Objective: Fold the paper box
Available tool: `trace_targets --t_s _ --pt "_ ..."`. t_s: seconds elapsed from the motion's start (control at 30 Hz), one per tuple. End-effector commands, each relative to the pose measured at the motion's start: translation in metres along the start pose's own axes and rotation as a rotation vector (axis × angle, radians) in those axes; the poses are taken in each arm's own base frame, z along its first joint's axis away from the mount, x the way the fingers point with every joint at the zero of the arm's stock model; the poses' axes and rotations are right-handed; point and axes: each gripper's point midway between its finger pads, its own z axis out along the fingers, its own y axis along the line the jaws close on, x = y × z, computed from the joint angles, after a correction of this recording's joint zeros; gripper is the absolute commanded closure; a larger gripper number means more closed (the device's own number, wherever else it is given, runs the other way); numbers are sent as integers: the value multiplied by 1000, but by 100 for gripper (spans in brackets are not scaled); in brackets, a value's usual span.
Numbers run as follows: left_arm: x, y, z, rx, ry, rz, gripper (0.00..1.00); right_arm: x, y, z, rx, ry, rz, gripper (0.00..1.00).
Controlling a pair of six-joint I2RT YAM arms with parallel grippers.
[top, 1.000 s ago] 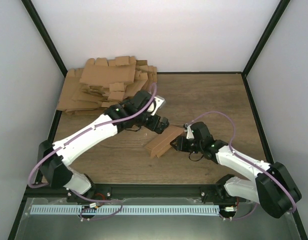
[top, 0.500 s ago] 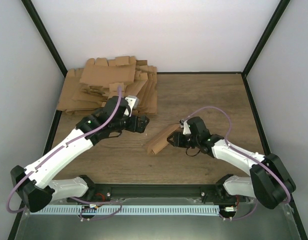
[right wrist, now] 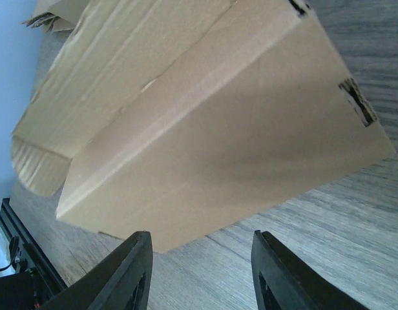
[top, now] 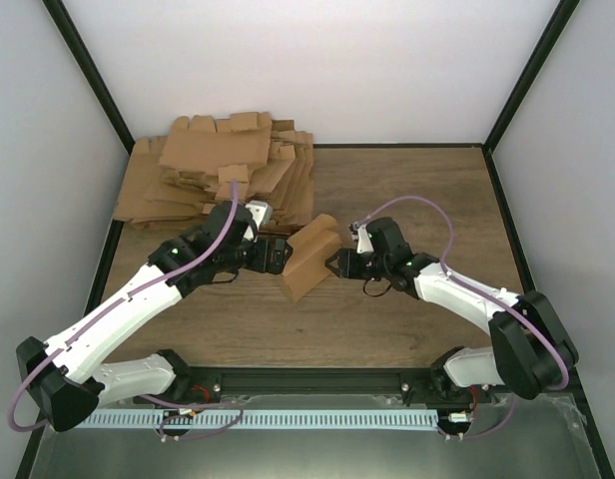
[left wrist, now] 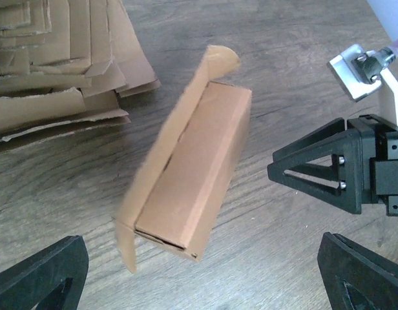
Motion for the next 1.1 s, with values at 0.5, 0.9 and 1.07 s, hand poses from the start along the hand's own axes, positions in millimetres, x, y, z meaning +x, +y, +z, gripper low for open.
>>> trace_targets --t_s 0.5,0.9,1.07 --pt "35 41 12 -116 0 -209 0 -39 -1 -26 98 -85 -173 54" --pt "38 78 46 46 -49 -418 6 -23 -3 12 -85 35 -1 55" --pt "45 98 57 112 -36 -513 6 -9 -20 21 -51 58 60 57"
